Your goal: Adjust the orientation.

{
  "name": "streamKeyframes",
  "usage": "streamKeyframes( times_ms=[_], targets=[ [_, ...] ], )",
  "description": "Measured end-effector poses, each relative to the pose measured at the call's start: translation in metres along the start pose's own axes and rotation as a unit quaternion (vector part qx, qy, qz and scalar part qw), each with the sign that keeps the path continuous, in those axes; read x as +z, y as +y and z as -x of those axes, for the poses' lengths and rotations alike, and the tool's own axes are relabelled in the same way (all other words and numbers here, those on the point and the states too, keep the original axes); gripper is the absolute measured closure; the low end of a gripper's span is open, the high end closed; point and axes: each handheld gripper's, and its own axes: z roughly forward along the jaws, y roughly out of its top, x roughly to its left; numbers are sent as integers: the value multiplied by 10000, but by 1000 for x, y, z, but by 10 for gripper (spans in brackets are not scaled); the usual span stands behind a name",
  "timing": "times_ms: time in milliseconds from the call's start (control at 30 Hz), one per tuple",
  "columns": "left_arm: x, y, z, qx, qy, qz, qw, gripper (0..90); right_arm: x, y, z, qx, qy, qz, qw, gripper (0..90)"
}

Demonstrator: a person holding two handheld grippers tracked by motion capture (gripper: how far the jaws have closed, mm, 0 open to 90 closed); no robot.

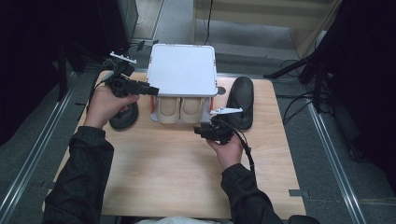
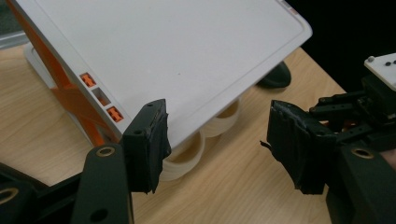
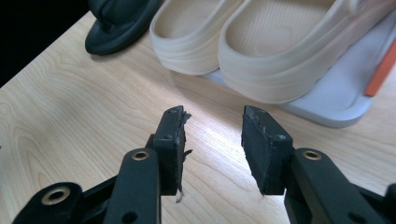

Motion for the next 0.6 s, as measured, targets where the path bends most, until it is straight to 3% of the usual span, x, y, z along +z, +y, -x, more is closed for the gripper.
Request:
streamKeyframes(
  times_ms=[133,200,333,433,600],
  targets=[
    [-7,-5,3,64,74,32,9999,366,-14,-4,4,-262,222,319,9989,480],
    [-11,-10,4,47,136,71,9999,364,-19,-5,8,-287,233,324,9988,453],
    [-17,-17,3,7,216,107,9997,363,-25,-7,11,-331,227,334,9986,434],
    [-23,-21,-1,-132,183,133,9997,363,-34,-10,12,-378,311,253,9985,428],
    [-32,-33,-8,-272,433,204,9985,364,-53,-23,19,-422,542,288,9972,421]
  ],
)
